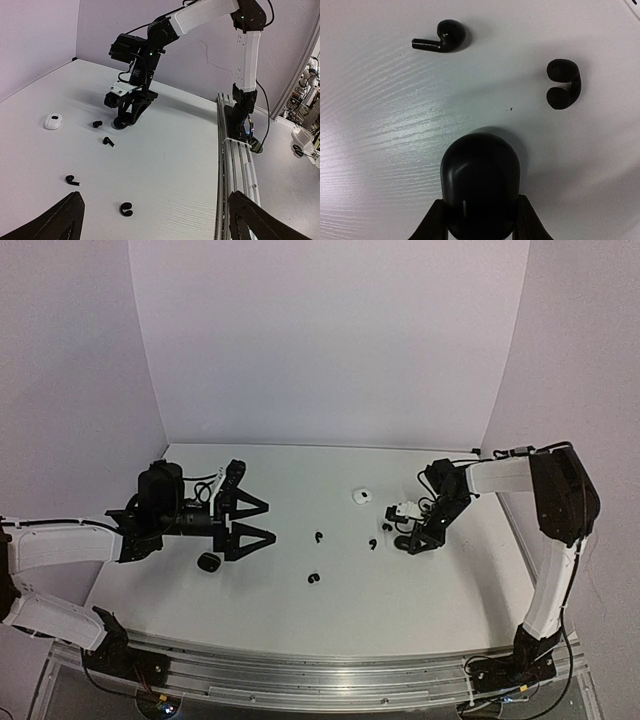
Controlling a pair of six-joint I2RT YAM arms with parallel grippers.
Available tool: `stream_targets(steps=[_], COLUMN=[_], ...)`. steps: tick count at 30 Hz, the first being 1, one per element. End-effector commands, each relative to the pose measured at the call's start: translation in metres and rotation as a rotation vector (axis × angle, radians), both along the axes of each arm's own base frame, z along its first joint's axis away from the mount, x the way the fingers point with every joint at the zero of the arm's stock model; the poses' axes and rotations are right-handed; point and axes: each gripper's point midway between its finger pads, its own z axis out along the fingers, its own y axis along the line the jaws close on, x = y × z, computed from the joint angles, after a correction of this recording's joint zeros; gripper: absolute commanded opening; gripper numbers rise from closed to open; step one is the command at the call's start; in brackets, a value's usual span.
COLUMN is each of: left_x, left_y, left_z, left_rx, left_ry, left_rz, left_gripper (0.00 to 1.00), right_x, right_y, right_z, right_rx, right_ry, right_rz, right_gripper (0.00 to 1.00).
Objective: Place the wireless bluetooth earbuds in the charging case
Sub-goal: Pick up the charging case from the center of the board, then pass from the right arm to the left
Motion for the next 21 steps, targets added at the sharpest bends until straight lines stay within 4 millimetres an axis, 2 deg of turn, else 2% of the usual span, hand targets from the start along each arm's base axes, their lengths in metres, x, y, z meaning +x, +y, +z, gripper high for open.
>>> stream_targets(steps=[1, 3, 6, 9, 12, 15, 18, 21], left_x=[0.008, 0.01, 0.012, 0.011, 0.01, 0.006, -0.001, -0.003], left_y=[0.0, -0.001, -0.002, -0.005, -0.005, -0.004, -0.003, -0.001], left_z=[0.024, 0.026, 0.032, 0.048, 0.066, 0.09, 0.116, 0.133], left_rx=[-0.033, -0.043, -0.062, -0.095, -0.128, -0.174, -0.222, -0.235], left_ry=[-0.014, 0.02, 0.069, 0.089, 0.085, 0.073, 0.07, 0.077], left_rz=[0.036, 0.048, 0.054, 0.039, 0.028, 0.017, -0.012, -0.009], left_gripper=[0.99, 0.99, 0.96, 0.92, 0.91, 0.91, 0.91, 0.91], right_x=[0.015, 0.026, 0.037, 0.025, 0.003, -0.02, -0.038, -0.054], right_y=[0.028, 0.045, 0.081, 0.12, 0.156, 0.187, 0.213, 0.237], right_z=[0.045, 0.083, 0.158, 0.228, 0.28, 0.315, 0.332, 0.344], right_rx=[0.094, 0.149, 0.223, 0.305, 0.398, 0.423, 0.395, 0.382], right_ry=[-0.108, -0.235, -0.512, -0.744, -0.906, -1.05, -1.155, -1.231], right_rz=[-0.015, -0.018, -0.012, 0.017, 0.048, 0.087, 0.131, 0.184], right_gripper=[0.14, 0.11, 0.08, 0.07, 0.05, 0.03, 0.02, 0.01])
